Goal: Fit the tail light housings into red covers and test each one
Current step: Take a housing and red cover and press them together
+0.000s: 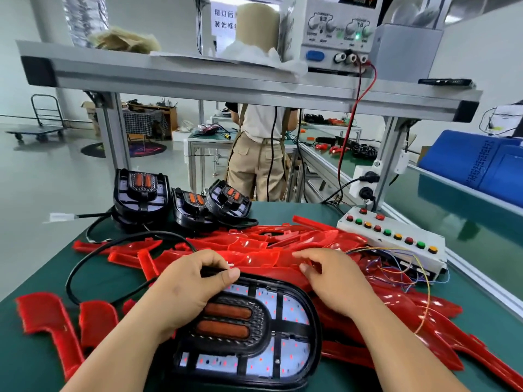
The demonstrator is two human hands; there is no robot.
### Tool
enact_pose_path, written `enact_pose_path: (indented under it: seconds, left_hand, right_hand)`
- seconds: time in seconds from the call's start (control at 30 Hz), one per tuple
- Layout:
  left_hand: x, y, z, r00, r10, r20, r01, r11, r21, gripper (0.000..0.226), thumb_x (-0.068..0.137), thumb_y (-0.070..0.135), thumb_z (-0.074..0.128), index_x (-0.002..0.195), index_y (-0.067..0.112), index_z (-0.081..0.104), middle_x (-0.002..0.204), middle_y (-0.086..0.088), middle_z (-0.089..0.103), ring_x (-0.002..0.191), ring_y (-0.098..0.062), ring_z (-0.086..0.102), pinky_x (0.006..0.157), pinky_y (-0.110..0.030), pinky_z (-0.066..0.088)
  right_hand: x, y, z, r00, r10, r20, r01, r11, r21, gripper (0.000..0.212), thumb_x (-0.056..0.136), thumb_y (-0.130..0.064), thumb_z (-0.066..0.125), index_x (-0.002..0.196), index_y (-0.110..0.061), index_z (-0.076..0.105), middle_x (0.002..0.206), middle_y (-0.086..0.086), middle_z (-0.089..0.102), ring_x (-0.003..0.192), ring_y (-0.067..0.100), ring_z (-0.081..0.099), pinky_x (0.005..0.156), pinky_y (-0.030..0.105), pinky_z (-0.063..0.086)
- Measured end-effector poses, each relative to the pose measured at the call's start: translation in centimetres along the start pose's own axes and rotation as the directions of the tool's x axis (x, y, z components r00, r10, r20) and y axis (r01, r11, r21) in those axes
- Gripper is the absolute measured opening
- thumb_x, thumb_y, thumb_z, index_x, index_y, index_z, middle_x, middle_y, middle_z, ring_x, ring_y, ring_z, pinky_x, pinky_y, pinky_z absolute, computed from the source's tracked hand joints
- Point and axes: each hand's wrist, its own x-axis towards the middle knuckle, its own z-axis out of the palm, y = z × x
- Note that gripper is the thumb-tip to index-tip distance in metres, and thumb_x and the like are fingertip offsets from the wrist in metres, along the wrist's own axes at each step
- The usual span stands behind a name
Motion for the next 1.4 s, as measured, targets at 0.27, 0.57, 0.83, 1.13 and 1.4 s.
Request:
enact_pose_path:
  seconds: [0.27, 0.57, 0.83, 1.13, 1.4]
  left_hand:
    - [-0.1, 0.5, 1.1, 0.994, 0.04, -0.099, -0.053, 0.99, -0.129, 0.013, 0.083, 0.03, 0.075, 0.073, 0.028, 0.067, 0.084, 0.016, 0.069, 0.077, 0.006, 0.058, 0.067, -0.016, 0.038]
    - [0.6, 0.1, 0.1, 0.976, -0.057, -0.21, -0.006, 0.958, -0.287, 0.013, 0.083, 0.028, 0.075, 0.072, 0.025, 0.067, 0.081, 0.006, 0.068, 0.081, -0.013, 0.06, 0.075, -0.031, 0.05]
    - [0.8, 0.2, -0.8, 0.981, -0.138, -0.134, 0.063, 0.888, -0.455, 0.019, 0.088, 0.025, 0.07, 0.07, 0.025, 0.066, 0.06, 0.006, 0.065, 0.052, -0.011, 0.063, 0.047, -0.024, 0.051]
    - [1.1, 0.2, -0.9, 0.977, -0.114, -0.181, 0.007, 0.863, -0.505, 0.02, 0.087, 0.027, 0.071, 0.068, 0.028, 0.066, 0.061, 0.004, 0.066, 0.056, -0.019, 0.066, 0.054, -0.043, 0.059]
    - [1.1, 0.4, -1.2, 0.964, -0.087, -0.251, -0.046, 0.877, -0.478, 0.019, 0.087, 0.029, 0.072, 0.068, 0.028, 0.066, 0.075, -0.006, 0.069, 0.071, -0.031, 0.068, 0.065, -0.054, 0.06]
  right_hand:
    - [-0.4, 0.4, -1.5, 0.902, 0.01, -0.431, 0.107, 0.963, 0.246, 0.028, 0.087, -0.01, 0.068, 0.113, -0.02, 0.069, 0.104, -0.011, 0.06, 0.092, 0.001, 0.054, 0.081, 0.001, 0.033]
    - [-1.6, -0.1, -3.1, 0.961, 0.018, -0.277, 0.249, 0.388, 0.887, 0.036, 0.082, -0.051, 0.06, 0.07, -0.016, 0.062, 0.057, 0.001, 0.057, 0.05, 0.013, 0.047, 0.051, 0.021, 0.037]
    - [-2.9, -1.1, -3.2, 0.932, -0.297, 0.208, 0.05, 0.673, 0.738, 0.041, 0.084, -0.053, 0.059, 0.061, -0.02, 0.053, 0.05, -0.002, 0.045, 0.046, 0.011, 0.033, 0.044, 0.018, 0.024]
    - [-3.1, -2.8, -2.2, 0.959, -0.18, 0.217, 0.005, 0.781, 0.625, 0.051, 0.064, -0.061, 0.06, 0.068, -0.011, 0.059, 0.051, -0.001, 0.056, 0.042, 0.011, 0.042, 0.044, 0.016, 0.035]
    - [-3.1, -3.1, -1.7, 0.987, -0.11, 0.12, 0.007, 0.762, 0.647, 0.046, 0.062, -0.058, 0.066, 0.067, -0.012, 0.065, 0.056, 0.004, 0.065, 0.042, 0.014, 0.053, 0.046, 0.015, 0.041]
